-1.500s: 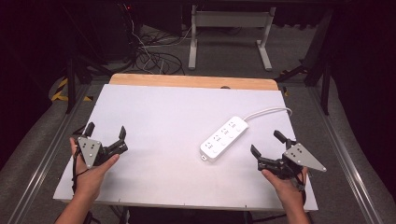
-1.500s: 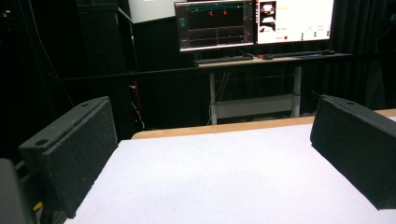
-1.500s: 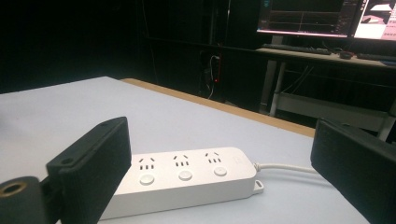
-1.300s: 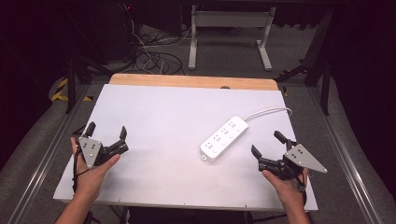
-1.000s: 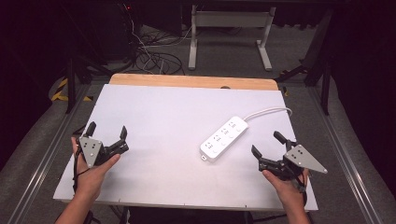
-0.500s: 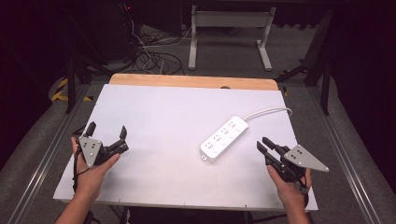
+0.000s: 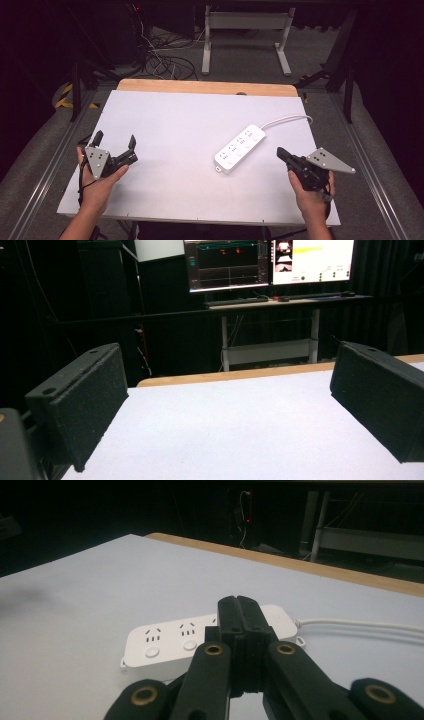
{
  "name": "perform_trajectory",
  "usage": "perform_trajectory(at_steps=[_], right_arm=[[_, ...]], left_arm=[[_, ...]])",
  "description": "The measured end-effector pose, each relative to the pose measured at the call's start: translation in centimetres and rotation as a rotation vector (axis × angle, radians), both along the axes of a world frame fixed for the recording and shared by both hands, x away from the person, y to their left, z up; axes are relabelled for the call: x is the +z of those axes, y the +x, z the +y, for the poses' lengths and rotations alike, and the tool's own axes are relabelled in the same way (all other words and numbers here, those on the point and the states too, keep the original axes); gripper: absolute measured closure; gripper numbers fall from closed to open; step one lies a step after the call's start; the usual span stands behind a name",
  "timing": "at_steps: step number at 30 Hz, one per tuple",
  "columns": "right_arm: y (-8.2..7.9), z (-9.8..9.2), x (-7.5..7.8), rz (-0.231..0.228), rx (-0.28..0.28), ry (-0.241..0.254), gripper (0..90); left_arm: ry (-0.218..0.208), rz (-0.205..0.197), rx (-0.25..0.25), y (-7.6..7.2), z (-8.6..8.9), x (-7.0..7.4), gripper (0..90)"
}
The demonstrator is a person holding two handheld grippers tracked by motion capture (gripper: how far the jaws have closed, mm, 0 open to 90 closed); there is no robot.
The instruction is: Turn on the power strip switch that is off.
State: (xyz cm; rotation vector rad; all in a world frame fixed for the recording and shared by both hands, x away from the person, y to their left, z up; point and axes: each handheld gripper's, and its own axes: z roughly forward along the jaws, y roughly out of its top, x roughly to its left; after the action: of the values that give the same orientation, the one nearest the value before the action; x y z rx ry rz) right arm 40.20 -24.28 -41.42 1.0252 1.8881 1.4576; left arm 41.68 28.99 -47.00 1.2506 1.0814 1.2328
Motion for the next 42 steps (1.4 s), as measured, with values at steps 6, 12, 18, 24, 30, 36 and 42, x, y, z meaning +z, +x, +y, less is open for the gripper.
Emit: perform_trajectory(at_steps=[6, 12, 18, 24, 30, 36, 42], right_arm=[[0.7, 1.5, 3.1, -0.036, 0.009, -0.133, 90.0], [3.6, 2.7, 4.7, 0.024, -0.002, -0.142, 90.0], [7.1, 4.7, 4.3, 0.094, -0.002, -0.186, 90.0], [10.2, 6.7, 2.3, 0.196, -0.016, -0.314, 90.0], [12.9, 7.5, -0.4, 0.309, -0.047, -0.393, 90.0], [14.1, 7.6, -2.3, 0.371, -0.056, -0.453, 90.0], [14.8, 6.9, -3.1, 0.404, -0.071, -0.444, 90.0]], left_arm=[[0.000, 0.002, 0.003, 0.0, 0.1, 0.0, 2.5], [0.002, 0.002, 0.001, 0.0, 0.1, 0.0, 2.7], [0.008, 0.004, -0.002, 0.0, 0.1, -0.1, 3.0], [0.005, 0.003, -0.004, 0.0, 0.1, -0.1, 3.0], [0.007, 0.007, -0.004, -0.1, 0.2, -0.1, 3.2], [-0.002, 0.010, -0.005, -0.2, 0.3, -0.1, 3.3], [-0.001, 0.009, 0.001, -0.5, 0.4, -0.1, 3.5]])
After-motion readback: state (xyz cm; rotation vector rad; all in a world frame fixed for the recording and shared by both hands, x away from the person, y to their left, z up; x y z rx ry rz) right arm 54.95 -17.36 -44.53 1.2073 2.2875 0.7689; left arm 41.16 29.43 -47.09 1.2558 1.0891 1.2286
